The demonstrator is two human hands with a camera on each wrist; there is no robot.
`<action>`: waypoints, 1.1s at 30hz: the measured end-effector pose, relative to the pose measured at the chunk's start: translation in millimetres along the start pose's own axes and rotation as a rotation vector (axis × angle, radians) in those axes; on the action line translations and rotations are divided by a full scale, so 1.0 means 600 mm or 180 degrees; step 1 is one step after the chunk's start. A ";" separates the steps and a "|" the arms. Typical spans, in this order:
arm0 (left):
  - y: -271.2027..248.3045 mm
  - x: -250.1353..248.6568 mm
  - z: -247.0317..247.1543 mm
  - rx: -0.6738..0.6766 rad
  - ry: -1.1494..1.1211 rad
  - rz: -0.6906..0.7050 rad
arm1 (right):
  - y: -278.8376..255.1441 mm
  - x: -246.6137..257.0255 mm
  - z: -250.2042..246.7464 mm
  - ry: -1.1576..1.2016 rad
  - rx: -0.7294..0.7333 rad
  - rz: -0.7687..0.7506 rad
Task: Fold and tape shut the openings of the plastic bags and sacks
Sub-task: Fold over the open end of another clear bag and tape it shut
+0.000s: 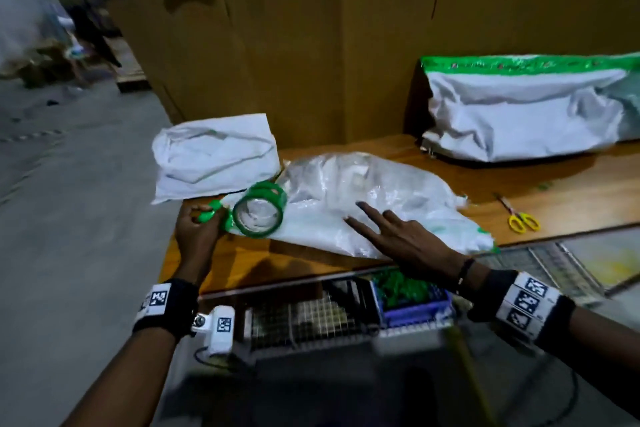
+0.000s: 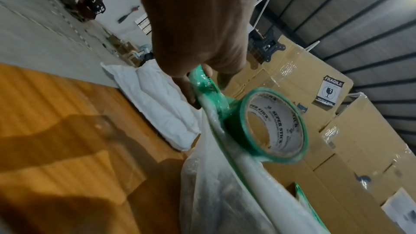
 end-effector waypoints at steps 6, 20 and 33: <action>-0.020 0.116 -0.011 -0.0172 0.0128 -0.0259 | 0.016 0.038 0.110 0.0458 0.0389 0.0130; -0.104 0.132 0.118 -0.0354 0.0562 -0.0643 | 0.108 -0.059 0.189 0.0951 0.0887 0.0522; -0.032 0.123 0.217 0.0292 0.1430 -0.0440 | 0.213 -0.218 0.208 0.0648 0.0991 0.0143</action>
Point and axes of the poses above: each hand's wrist, its own y-axis towards the middle knuckle, its own z-axis out of the palm, x = y × z, the point moved 6 cm from there along y, towards the middle knuckle, and after that the axes turned 15 degrees about x, right-handed, at the moved point
